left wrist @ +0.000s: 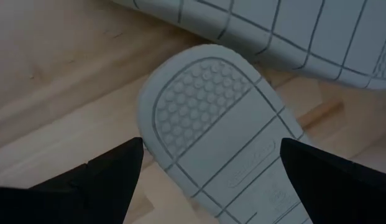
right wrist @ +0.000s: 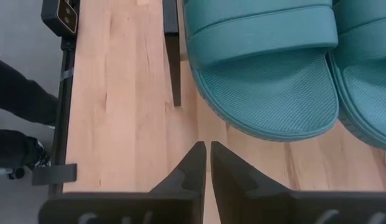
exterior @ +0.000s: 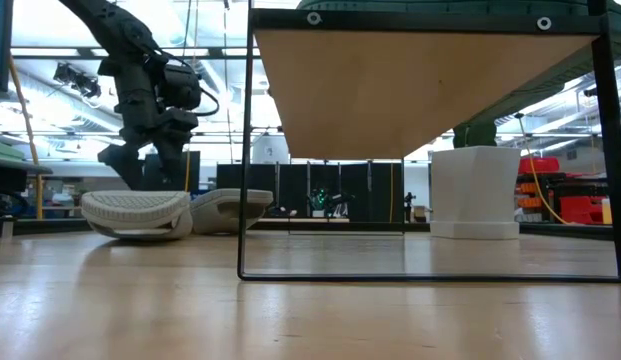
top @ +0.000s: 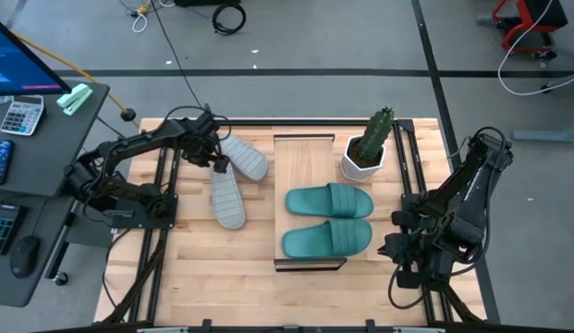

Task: Pick and place slides into the shelf
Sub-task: Put the bottom gray slide on the shelf

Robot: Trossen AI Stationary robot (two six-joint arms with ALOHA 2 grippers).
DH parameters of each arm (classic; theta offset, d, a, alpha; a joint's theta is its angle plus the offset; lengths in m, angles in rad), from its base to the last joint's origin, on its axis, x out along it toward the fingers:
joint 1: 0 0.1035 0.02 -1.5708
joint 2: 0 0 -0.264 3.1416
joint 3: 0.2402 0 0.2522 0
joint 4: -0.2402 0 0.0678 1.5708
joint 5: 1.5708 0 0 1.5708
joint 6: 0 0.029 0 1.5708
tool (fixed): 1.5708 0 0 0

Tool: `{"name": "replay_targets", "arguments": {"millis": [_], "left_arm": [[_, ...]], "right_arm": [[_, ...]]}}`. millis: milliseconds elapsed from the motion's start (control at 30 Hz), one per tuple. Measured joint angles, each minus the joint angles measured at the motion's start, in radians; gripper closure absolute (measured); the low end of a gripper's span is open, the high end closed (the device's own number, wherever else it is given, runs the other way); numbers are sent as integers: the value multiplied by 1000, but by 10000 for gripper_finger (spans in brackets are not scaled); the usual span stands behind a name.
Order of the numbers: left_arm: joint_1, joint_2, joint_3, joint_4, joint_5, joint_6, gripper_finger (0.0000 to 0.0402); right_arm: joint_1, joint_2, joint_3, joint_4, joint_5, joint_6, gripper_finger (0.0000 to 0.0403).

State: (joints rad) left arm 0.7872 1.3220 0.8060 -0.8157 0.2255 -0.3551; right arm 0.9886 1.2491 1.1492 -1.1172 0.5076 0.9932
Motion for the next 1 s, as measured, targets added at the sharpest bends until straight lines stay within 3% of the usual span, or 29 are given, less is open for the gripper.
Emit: {"name": "replay_targets", "arguments": {"millis": [433,667,1000], "left_arm": [[54,0,-112,119,8,-28,17],[54,0,-115,178,76,-79,17],[54,0,-115,176,83,-80,17]], "right_arm": [[0,0,0,26,0,0,373],[0,0,0,26,0,-1,373],[0,0,0,27,0,-1,373]]}}
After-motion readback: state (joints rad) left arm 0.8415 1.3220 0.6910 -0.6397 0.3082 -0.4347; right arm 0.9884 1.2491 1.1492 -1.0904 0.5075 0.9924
